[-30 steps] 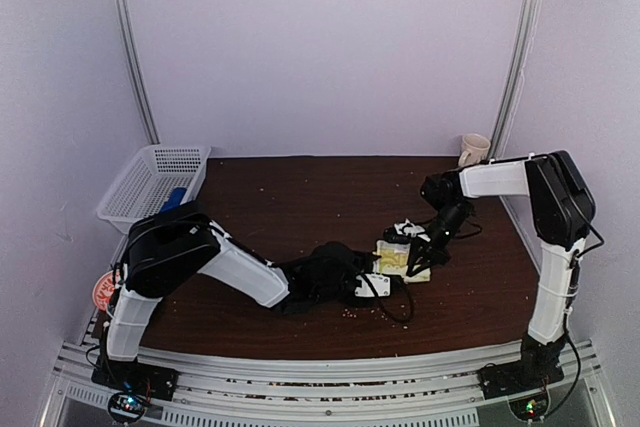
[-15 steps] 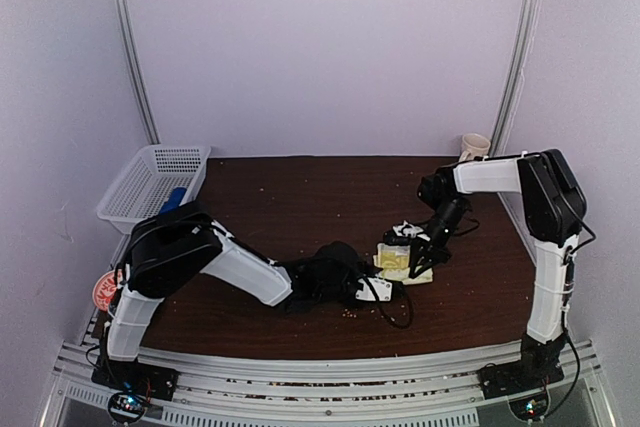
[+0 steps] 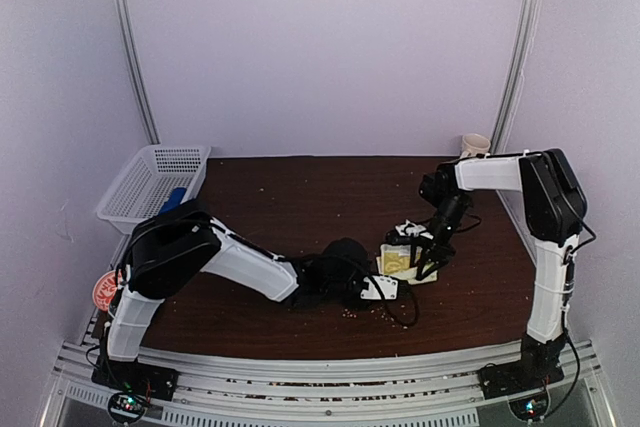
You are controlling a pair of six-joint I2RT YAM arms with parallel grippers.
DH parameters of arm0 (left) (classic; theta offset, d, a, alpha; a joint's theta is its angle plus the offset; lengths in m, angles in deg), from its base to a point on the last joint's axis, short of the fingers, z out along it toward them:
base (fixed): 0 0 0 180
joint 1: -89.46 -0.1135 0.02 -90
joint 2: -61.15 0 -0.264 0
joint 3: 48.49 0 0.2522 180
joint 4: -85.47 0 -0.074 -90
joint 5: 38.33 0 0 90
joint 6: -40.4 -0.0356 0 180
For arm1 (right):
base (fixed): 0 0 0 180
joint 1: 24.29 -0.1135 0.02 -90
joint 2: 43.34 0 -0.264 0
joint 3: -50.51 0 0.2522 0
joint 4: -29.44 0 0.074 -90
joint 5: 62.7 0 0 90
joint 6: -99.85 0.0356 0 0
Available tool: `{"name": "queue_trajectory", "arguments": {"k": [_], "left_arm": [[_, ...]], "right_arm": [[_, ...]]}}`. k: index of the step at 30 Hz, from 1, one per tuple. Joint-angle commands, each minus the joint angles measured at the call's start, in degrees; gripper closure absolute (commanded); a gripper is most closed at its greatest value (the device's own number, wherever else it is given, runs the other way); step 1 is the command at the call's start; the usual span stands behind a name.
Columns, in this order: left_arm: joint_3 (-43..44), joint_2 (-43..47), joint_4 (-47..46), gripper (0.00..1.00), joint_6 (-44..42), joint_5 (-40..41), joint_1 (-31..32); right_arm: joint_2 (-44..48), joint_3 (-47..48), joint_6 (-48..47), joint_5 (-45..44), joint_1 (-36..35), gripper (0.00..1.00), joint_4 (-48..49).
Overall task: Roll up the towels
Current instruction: Roll the towel at the center of the board.
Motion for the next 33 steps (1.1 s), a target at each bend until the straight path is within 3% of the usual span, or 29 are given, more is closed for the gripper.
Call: {"name": "queue_trajectory", "arguments": {"k": [1, 7, 18, 25, 33], "left_arm": [[3.08, -0.82, 8.08, 1.00, 7.79, -3.35, 0.39], [7.18, -1.38, 16.90, 1.00, 17.06, -5.19, 0.30], [18.53, -4.08, 29.50, 1.00, 29.45, -12.39, -0.90], [22.18, -5.55, 30.79, 1.00, 37.81, -21.94, -4.41], [26.23, -9.01, 32.13, 1.00, 43.62, -29.94, -7.78]], "right_arm": [[7.44, -3.04, 0.71, -3.41, 1.77, 0.40, 4.33], [19.92, -12.54, -1.97, -4.35, 4.16, 0.00, 12.55], [44.76, -43.05, -8.33, -8.77, 4.70, 0.00, 41.91], [52.10, -53.93, -11.62, -7.24, 4.52, 0.00, 54.46], [55.05, -64.54, -10.53, -7.87, 1.12, 0.13, 74.00]]}}
